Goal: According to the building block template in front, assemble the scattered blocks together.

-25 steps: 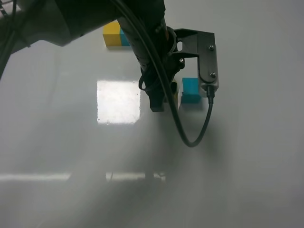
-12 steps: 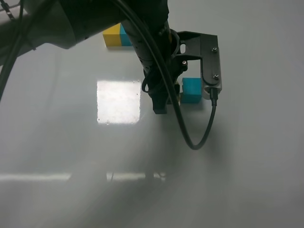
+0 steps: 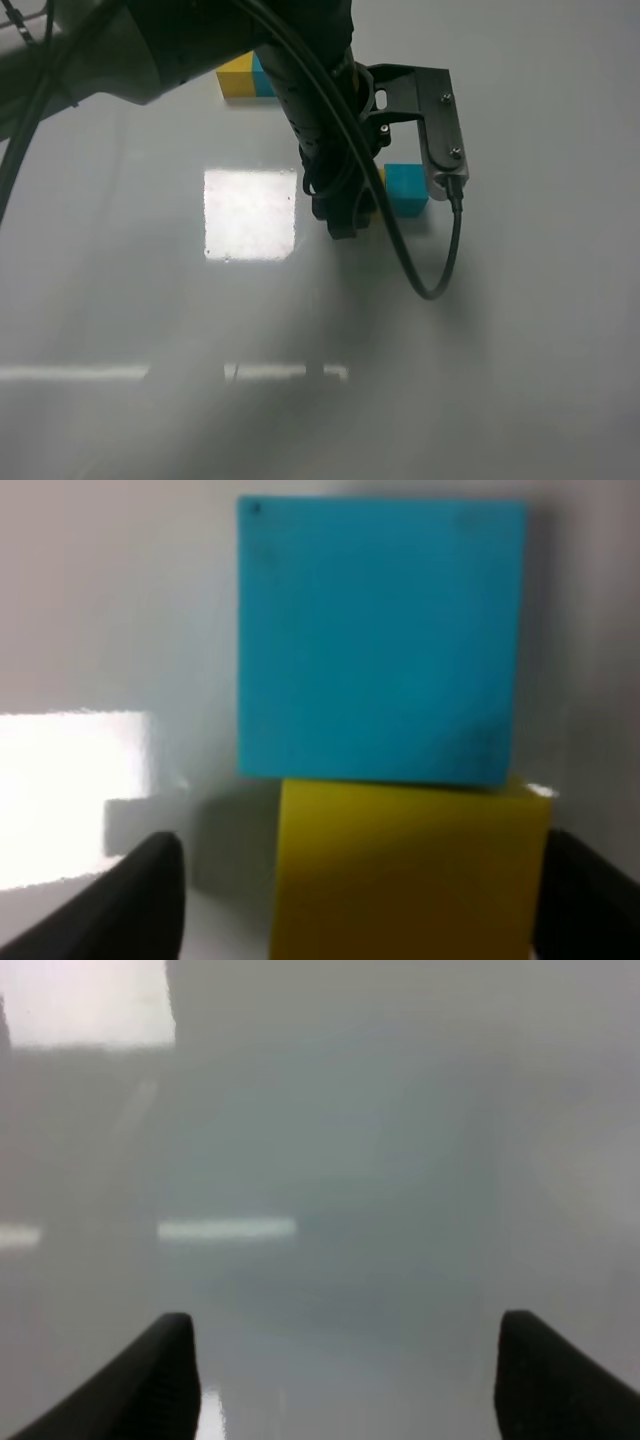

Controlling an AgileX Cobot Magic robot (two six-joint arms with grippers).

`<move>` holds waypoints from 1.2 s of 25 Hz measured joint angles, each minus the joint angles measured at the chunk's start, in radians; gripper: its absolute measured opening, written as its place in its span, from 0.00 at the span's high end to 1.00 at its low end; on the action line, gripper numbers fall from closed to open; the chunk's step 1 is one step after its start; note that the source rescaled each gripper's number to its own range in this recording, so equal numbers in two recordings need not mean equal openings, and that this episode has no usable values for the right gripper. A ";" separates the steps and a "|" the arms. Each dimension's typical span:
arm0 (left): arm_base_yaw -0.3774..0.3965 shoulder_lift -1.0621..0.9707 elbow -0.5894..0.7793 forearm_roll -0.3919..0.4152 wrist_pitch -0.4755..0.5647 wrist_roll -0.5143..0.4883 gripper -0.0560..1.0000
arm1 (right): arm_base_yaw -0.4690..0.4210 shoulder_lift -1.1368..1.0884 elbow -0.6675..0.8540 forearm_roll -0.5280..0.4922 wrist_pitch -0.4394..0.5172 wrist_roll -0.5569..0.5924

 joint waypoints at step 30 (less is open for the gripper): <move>-0.071 0.071 -0.099 0.027 0.000 -0.018 0.27 | 0.000 0.000 0.000 0.000 0.000 0.000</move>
